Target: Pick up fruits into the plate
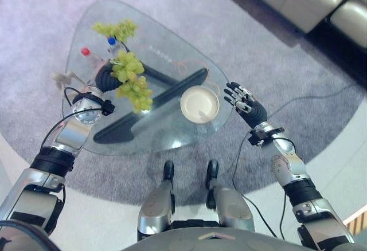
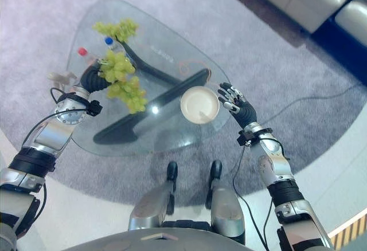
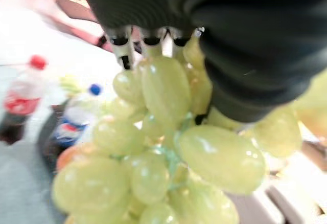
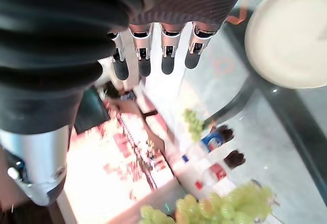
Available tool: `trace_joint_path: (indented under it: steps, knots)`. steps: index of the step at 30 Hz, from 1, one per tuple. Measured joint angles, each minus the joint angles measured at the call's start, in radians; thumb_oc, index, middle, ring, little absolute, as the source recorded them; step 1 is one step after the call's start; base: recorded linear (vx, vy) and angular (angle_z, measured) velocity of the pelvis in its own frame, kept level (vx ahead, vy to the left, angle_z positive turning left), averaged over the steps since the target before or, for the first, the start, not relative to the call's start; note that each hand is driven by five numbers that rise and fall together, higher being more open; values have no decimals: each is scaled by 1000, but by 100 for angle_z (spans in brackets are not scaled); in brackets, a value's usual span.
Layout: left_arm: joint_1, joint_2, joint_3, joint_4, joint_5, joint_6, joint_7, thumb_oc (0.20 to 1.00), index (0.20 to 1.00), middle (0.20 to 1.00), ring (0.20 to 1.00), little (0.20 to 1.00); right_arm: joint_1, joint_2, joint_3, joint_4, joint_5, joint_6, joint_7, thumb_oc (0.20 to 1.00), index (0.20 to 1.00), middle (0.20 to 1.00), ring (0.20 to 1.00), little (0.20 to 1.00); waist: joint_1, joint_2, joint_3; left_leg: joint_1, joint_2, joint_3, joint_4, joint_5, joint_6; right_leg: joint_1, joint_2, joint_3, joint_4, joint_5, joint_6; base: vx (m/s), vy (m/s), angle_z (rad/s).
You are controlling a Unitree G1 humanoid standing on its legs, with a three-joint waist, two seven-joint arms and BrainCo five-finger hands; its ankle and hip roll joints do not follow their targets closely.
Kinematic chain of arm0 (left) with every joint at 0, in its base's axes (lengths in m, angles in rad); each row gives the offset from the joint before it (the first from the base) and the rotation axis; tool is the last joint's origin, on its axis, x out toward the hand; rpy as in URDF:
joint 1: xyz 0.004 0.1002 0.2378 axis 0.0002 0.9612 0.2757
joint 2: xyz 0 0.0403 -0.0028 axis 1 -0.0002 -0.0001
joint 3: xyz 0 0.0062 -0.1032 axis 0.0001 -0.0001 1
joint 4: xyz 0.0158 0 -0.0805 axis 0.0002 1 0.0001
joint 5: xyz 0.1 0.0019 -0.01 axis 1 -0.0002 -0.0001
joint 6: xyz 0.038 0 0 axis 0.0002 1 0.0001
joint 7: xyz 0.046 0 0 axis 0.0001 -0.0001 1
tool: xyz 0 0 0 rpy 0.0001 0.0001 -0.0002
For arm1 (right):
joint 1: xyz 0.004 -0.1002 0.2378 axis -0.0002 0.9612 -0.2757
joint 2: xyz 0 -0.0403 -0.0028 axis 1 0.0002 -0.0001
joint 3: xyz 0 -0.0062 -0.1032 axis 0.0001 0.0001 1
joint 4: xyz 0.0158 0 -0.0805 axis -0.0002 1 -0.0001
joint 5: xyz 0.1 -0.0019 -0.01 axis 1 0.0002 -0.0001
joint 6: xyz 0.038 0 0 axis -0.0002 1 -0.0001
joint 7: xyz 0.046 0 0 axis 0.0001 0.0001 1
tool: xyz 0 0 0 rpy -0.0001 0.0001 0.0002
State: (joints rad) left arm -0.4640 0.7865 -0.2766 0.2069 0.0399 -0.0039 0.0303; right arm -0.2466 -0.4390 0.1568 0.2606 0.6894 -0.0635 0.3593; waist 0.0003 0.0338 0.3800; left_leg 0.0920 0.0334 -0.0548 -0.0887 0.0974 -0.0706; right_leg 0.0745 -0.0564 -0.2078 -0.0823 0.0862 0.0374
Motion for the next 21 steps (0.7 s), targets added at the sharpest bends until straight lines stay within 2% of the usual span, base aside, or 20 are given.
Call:
trace_joint_path:
  steps: [3,9,15,18,21]
  knots:
    - [11,-4,-5,-17,-12,-17,-88,200,200,200,200,200,-2,-32,4,-35,-8,88,33,1000,1000,1000,1000,1000,1,-1,-72,45,-2,-1,-1,-15,-1,50,1,-1,-10,-7,8,63,-47,4]
    - [11,-9,-58,-38,-49,-44,-205,200,200,200,200,200,-3,-58,25,-40,-1,243,97,1000,1000,1000,1000,1000,0,-3,-162,63,-3,1,-5,-20,2,73,-2,-1,-10,-10,13,17,-13,0]
    - [11,-35,-132,-53,-100,-45,-308,200,200,200,200,200,-3,-52,102,-49,38,360,154,1000,1000,1000,1000,1000,1,-4,-191,83,-1,1,-6,-24,3,94,-2,-1,-10,-13,18,0,0,0]
    - [11,-46,-165,-118,-102,-46,-342,200,200,200,200,200,-3,-47,141,-70,38,392,170,1000,1000,1000,1000,1000,1,-4,-198,83,-1,-1,-6,-21,6,96,-4,-2,-10,-13,18,0,0,0]
    - [6,-91,-185,-122,-128,-47,-359,200,200,200,200,200,-3,-42,178,-70,38,418,175,1000,1000,1000,1000,1000,1,-5,-225,83,-2,-2,-6,-20,10,97,-5,-3,-10,-13,18,0,0,0]
